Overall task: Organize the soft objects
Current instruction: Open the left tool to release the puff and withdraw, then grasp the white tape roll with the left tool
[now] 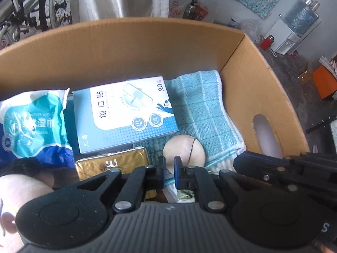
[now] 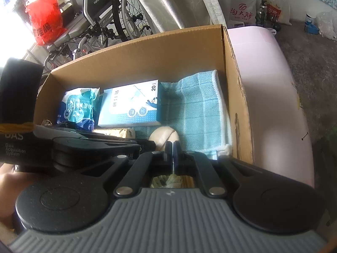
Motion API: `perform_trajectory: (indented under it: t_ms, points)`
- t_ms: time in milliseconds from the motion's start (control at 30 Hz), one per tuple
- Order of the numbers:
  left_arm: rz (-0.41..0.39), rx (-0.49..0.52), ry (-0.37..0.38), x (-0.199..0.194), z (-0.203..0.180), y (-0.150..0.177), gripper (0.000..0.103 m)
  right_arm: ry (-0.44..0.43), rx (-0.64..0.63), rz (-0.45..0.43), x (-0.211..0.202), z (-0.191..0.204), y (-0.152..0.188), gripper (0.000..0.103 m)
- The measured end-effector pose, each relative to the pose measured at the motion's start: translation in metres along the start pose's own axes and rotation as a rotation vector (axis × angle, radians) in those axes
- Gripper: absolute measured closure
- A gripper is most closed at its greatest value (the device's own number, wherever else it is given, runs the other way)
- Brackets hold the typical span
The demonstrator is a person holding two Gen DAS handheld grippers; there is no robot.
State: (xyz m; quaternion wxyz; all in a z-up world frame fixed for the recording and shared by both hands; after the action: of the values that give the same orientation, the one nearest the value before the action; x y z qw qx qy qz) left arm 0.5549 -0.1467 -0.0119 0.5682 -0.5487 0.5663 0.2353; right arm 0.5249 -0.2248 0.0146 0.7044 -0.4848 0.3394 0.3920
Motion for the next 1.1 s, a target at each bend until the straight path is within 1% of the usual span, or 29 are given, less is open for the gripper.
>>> perform_trajectory:
  t_ms: [67, 100, 133, 167, 200, 267, 333, 367, 433, 467, 500, 533, 567, 600, 667, 733, 800, 867, 900, 933, 1000, 1100]
  points:
    - [-0.042, 0.028, -0.001, -0.028, -0.004, 0.006, 0.093, -0.026, 0.002, -0.03, -0.017, 0.002, 0.003, 0.101]
    - [-0.072, 0.049, 0.008, -0.045, -0.008, 0.011, 0.09, -0.052, 0.001, -0.044, -0.027, 0.003, 0.005, 0.101]
    - [-0.111, 0.084, 0.02, -0.07, -0.012, 0.021, 0.088, -0.091, 0.004, -0.071, -0.044, 0.006, 0.01, 0.101]
    - [-0.137, 0.11, 0.028, -0.086, -0.015, 0.03, 0.087, -0.124, 0.001, -0.091, -0.059, 0.008, 0.015, 0.101]
    - [-0.162, 0.147, 0.036, -0.108, -0.02, 0.044, 0.083, -0.162, -0.001, -0.116, -0.077, 0.01, 0.022, 0.101]
    - [-0.213, 0.232, 0.028, -0.146, -0.028, 0.08, 0.079, -0.236, -0.016, -0.156, -0.113, 0.015, 0.041, 0.1]
    - [-0.233, 0.31, 0.022, -0.169, -0.036, 0.122, 0.074, -0.293, -0.036, -0.171, -0.139, 0.017, 0.064, 0.099]
    - [-0.227, 0.326, 0.03, -0.174, -0.037, 0.144, 0.074, -0.316, -0.041, -0.171, -0.152, 0.016, 0.08, 0.097]
    - [-0.178, 0.312, 0.075, -0.169, -0.034, 0.192, 0.073, -0.331, -0.054, -0.151, -0.163, 0.015, 0.113, 0.094]
    - [-0.163, 0.309, 0.085, -0.162, -0.032, 0.206, 0.073, -0.325, -0.057, -0.116, -0.163, 0.016, 0.135, 0.093]
    - [-0.149, 0.313, 0.084, -0.149, -0.031, 0.226, 0.073, -0.323, -0.054, -0.092, -0.159, 0.016, 0.15, 0.091]
    - [-0.136, 0.318, 0.075, -0.14, -0.03, 0.237, 0.073, -0.32, -0.053, -0.059, -0.151, 0.018, 0.166, 0.091]
    - [-0.118, 0.311, 0.068, -0.127, -0.028, 0.248, 0.073, -0.314, -0.05, -0.024, -0.14, 0.02, 0.184, 0.091]
    - [-0.104, 0.284, 0.082, -0.114, -0.026, 0.26, 0.073, -0.312, -0.031, 0.004, -0.131, 0.02, 0.196, 0.091]
    - [-0.11, 0.243, 0.108, -0.101, -0.026, 0.272, 0.073, -0.322, 0.028, 0.051, -0.115, 0.019, 0.219, 0.091]
    - [-0.112, 0.203, 0.124, -0.089, -0.026, 0.279, 0.073, -0.337, 0.05, 0.057, -0.108, 0.021, 0.231, 0.091]
    - [-0.128, 0.176, 0.141, -0.085, -0.026, 0.281, 0.073, -0.315, 0.052, 0.065, -0.102, 0.02, 0.241, 0.087]
    - [-0.145, 0.167, 0.129, -0.081, -0.026, 0.28, 0.074, -0.318, 0.059, 0.077, -0.099, 0.019, 0.247, 0.087]
    - [-0.151, 0.16, 0.113, -0.08, -0.027, 0.282, 0.088, -0.32, 0.066, 0.084, -0.098, 0.019, 0.248, 0.087]
    - [-0.16, 0.166, 0.095, -0.081, -0.027, 0.281, 0.089, -0.326, 0.067, 0.092, -0.096, 0.019, 0.249, 0.086]
    - [-0.162, 0.161, 0.088, -0.083, -0.029, 0.282, 0.089, -0.322, 0.051, 0.101, -0.093, 0.023, 0.25, 0.085]
    - [-0.174, 0.193, 0.066, -0.086, -0.03, 0.286, 0.09, -0.316, 0.026, 0.117, -0.086, 0.03, 0.254, 0.083]
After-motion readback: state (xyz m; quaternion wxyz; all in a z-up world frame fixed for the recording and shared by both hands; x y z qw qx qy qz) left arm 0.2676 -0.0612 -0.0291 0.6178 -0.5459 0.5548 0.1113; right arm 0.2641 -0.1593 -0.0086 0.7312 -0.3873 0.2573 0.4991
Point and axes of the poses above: each gripper's, at about its wrist camera, not at the fingertips, and x roughly the way its jaws point, z to its left, y to its underside, the point moved 5 cm from there along x, roughly the way its jaws point, and after that the axes turned 2 degrees about y, right-handed, at the moved point
